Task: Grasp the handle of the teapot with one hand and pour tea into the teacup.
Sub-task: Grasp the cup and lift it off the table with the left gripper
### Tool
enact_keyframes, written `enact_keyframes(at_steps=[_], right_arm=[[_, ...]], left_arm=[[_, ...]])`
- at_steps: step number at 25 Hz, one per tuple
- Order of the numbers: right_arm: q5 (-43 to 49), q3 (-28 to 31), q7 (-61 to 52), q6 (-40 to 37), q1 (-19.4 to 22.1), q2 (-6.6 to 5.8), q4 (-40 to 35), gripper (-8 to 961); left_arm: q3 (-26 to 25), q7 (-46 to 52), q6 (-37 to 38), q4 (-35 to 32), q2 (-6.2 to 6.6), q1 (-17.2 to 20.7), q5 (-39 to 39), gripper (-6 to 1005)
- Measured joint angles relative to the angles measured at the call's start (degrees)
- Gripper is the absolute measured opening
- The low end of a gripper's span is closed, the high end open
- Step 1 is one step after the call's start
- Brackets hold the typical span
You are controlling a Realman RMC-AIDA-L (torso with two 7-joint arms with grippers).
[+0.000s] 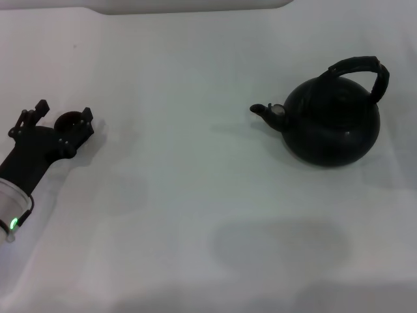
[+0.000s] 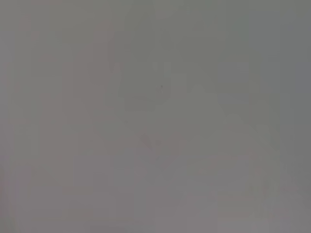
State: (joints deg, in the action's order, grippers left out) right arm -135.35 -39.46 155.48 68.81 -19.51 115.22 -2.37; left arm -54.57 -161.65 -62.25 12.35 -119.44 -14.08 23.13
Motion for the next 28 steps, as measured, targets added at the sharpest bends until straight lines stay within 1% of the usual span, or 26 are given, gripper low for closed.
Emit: enact_keyframes(at_steps=[7, 13, 19, 28], right_arm=[[0.00, 0.00, 0.00, 0.00, -0.05, 0.00, 0.00, 875], [0.00, 0.00, 0.00, 0.03, -0.17, 0.00, 0.01, 875], [0.00, 0.00, 0.00, 0.03, -0.48, 0.00, 0.01, 875], [0.00, 0.01, 0.00, 0.03, -0.61, 0.00, -0.05, 875]], left_arm=[[0.08, -0.03, 2.48, -0.05, 0.11, -0.89, -0.24, 890], [0.09, -0.06, 3.06, -0.05, 0.10, -1.05, -0.34, 891], [0.24, -0.07, 5.69, -0.05, 0.16, -1.85, -0.38, 890], [0.51, -0.07, 6.10, -0.05, 0.26, -2.30, -0.37, 890]])
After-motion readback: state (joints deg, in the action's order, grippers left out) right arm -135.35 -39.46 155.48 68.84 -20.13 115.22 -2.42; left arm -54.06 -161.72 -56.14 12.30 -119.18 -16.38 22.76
